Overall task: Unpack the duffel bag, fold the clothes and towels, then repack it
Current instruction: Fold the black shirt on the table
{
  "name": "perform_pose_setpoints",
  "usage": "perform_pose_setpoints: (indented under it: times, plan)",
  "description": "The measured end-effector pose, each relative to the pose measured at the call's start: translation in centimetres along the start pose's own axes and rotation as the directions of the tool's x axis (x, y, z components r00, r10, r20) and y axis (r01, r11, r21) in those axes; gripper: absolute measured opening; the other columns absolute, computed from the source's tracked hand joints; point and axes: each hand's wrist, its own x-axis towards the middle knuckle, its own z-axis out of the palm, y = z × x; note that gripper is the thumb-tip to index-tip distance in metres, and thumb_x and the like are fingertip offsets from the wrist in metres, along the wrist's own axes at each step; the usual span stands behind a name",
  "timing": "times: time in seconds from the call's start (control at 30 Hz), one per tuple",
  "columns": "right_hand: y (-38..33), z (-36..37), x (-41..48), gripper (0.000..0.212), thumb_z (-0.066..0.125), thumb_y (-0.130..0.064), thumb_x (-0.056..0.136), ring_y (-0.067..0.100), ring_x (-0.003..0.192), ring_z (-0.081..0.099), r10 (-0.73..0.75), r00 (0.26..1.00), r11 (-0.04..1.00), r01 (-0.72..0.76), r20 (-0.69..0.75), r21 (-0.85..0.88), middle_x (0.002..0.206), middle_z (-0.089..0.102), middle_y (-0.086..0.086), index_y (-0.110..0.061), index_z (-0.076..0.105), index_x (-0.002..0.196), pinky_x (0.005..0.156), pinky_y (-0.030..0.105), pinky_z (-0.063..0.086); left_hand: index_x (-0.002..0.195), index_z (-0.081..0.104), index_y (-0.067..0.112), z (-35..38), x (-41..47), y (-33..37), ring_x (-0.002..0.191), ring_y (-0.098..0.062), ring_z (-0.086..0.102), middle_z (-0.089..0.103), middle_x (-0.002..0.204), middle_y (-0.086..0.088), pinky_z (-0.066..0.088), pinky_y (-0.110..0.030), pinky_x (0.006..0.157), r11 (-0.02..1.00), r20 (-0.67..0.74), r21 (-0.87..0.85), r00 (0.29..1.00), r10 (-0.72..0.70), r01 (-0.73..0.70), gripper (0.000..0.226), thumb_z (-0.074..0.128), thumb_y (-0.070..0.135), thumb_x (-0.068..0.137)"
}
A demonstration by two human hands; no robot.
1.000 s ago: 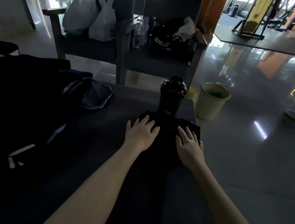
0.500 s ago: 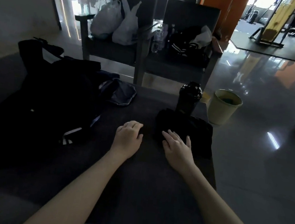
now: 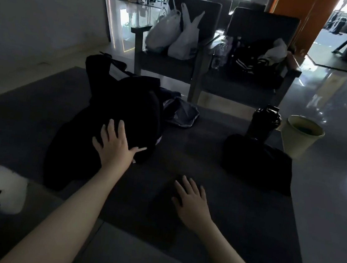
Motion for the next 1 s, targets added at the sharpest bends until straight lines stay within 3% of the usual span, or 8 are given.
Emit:
perform_pose_setpoints:
  times: [0.1,0.23,0.3,0.4,0.5,0.6,0.77,1.0]
  plan:
    - [0.3,0.5,0.0,0.082,-0.002,-0.062,0.076,0.017,0.147,-0.004,0.0,0.999,1.0,0.0,-0.033,0.014,0.16,0.001,-0.004,-0.031,0.016,0.151,0.117,0.04,-0.003,0.142,0.034,0.019,-0.1,1.3,-1.1,0.134,-0.032,0.029,0.026,0.151,-0.008,0.028,-0.056,0.105,1.0,0.032,-0.02,0.999,0.003,-0.002,0.061,0.057,0.043,0.091]
    - [-0.1,-0.6,0.8,0.053,0.031,-0.046,0.099,0.016,0.147,0.003,0.022,0.999,0.999,-0.023,0.026,0.048,0.16,0.009,-0.003,-0.029,0.025,0.149,0.119,0.041,0.003,0.089,0.062,0.015,-0.3,1.8,-0.9,0.106,-0.027,0.051,0.059,0.104,-0.002,0.035,-0.048,0.092,0.979,0.0,-0.194,0.998,0.062,-0.061,0.025,0.044,0.03,0.098]
    - [-0.8,-2.0,1.6,0.048,0.034,-0.042,0.1,0.016,0.143,0.022,0.07,0.998,0.959,-0.069,0.004,0.274,0.154,0.029,-0.001,-0.024,0.038,0.144,0.117,0.037,0.015,0.066,0.049,0.017,-0.8,1.3,-0.4,0.085,-0.025,0.056,0.055,0.072,0.001,0.035,-0.045,0.09,0.952,-0.029,-0.293,0.996,0.086,-0.091,0.032,0.046,0.027,0.097]
    - [-3.3,-5.0,3.4,0.046,0.04,-0.039,0.1,0.01,0.128,0.042,0.171,0.985,0.654,-0.1,-0.018,0.75,0.139,0.049,-0.003,-0.015,0.047,0.139,0.105,0.022,0.03,0.056,0.038,0.021,-1.7,0.1,0.3,0.068,-0.02,0.051,0.047,0.057,0.005,0.038,-0.039,0.083,0.895,-0.054,-0.419,0.988,0.142,-0.152,0.04,0.05,0.025,0.095]
    - [-5.9,-7.6,5.8,0.064,0.038,-0.062,0.09,0.014,0.127,0.045,0.184,0.982,0.365,-0.116,0.05,0.924,0.136,0.05,-0.005,-0.023,0.043,0.14,0.106,0.034,0.037,0.057,0.044,0.023,-2.7,-1.0,0.6,0.072,-0.02,0.054,0.053,0.07,-0.001,0.042,-0.032,0.069,0.792,0.021,-0.581,0.969,0.244,-0.187,0.038,0.055,0.026,0.093]
    - [-7.9,-9.4,7.2,0.072,0.043,-0.074,0.08,0.015,0.118,0.055,0.102,0.99,0.226,-0.121,0.1,0.967,0.129,0.057,-0.006,-0.028,0.046,0.136,0.1,0.038,0.045,0.076,0.065,0.019,-3.7,-2.3,0.6,0.086,-0.015,0.057,0.058,0.091,-0.003,0.046,-0.028,0.082,0.756,0.081,-0.587,0.908,0.411,-0.29,0.018,0.06,0.025,0.092]
    - [-9.1,-10.7,6.6,0.011,0.057,-0.019,0.092,0.011,0.064,0.062,0.117,0.992,0.23,-0.074,0.047,0.97,0.076,0.067,0.003,-0.013,0.066,0.09,0.05,0.02,0.046,0.094,0.071,0.008,-5.1,-3.7,0.6,0.099,-0.008,0.052,0.059,0.092,0.005,0.04,-0.022,0.094,0.675,0.038,-0.572,0.808,0.588,-0.465,0.012,0.065,0.017,0.088]
    - [-5.7,-13.1,4.1,0.027,0.045,-0.003,0.092,0.003,0.041,0.044,0.342,0.901,0.426,0.105,-0.267,0.899,0.057,0.05,0.0,-0.015,0.057,0.071,0.04,0.019,0.033,0.127,0.055,0.013,-5.0,-3.3,-1.0,0.116,-0.01,0.05,0.051,0.126,0.004,0.04,-0.024,0.1,0.74,0.003,-0.599,0.923,0.386,-0.307,0.035,0.058,0.019,0.092]
